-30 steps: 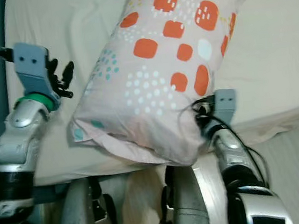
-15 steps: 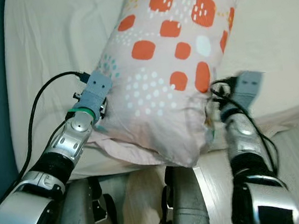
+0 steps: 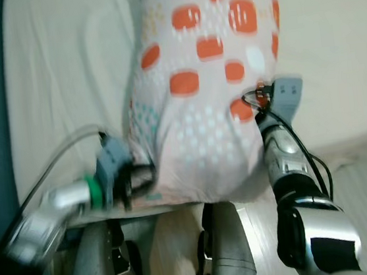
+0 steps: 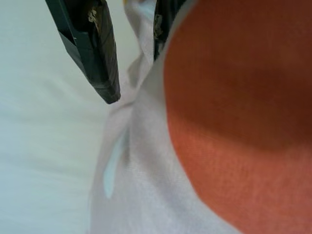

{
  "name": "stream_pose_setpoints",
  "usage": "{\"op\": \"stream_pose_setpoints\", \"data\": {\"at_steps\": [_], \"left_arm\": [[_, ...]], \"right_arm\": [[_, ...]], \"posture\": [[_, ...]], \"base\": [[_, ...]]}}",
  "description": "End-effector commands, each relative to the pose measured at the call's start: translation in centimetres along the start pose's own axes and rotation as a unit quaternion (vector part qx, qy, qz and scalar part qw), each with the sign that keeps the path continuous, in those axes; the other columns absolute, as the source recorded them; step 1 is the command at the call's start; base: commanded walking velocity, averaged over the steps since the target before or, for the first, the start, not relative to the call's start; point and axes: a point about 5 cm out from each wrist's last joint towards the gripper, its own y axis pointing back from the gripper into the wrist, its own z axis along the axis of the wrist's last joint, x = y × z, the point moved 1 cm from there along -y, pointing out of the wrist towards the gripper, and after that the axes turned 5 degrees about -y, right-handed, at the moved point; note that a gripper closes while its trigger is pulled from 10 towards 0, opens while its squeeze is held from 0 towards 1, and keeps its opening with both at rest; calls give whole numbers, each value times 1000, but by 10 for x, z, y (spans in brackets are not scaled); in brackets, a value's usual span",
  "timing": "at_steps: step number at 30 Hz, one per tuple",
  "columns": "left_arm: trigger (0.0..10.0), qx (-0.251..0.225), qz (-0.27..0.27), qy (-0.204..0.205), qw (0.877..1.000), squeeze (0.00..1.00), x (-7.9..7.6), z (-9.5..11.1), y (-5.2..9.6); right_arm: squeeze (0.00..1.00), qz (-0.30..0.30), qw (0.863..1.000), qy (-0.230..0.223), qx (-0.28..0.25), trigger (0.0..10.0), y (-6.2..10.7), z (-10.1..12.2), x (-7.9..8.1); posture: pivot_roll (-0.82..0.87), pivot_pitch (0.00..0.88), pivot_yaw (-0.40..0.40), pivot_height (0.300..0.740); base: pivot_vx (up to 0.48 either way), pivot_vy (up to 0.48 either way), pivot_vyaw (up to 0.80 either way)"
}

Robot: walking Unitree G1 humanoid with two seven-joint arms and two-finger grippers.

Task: Clean up the room

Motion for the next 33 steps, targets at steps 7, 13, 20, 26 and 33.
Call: {"op": "stream_pose_setpoints", "data": {"at_steps": [7,13,20,26,33], "left_arm": [[10000,-32,-10,61,998,0,-38,3,-2],[10000,-30,115,8,993,0,15,12,8],[10000,-150,218,11,964,0,91,90,83],[10000,-141,309,12,940,0,119,94,89],[10000,55,428,-76,899,0,130,36,30]], "right_arm": [[0,107,993,38,21,10000,-6,2,36],[0,112,992,47,18,10000,-7,3,42],[0,16,999,9,32,10000,21,-44,0],[0,-74,997,3,33,10000,51,-70,-44],[0,-171,985,23,27,10000,62,-63,-87]], "posture": [[98,287,64,603],[96,287,56,603],[71,287,93,603],[50,285,106,603],[33,292,119,603]], "base": [[0,0,0],[0,0,0],[0,0,0],[0,0,0],[0,0,0]]}}
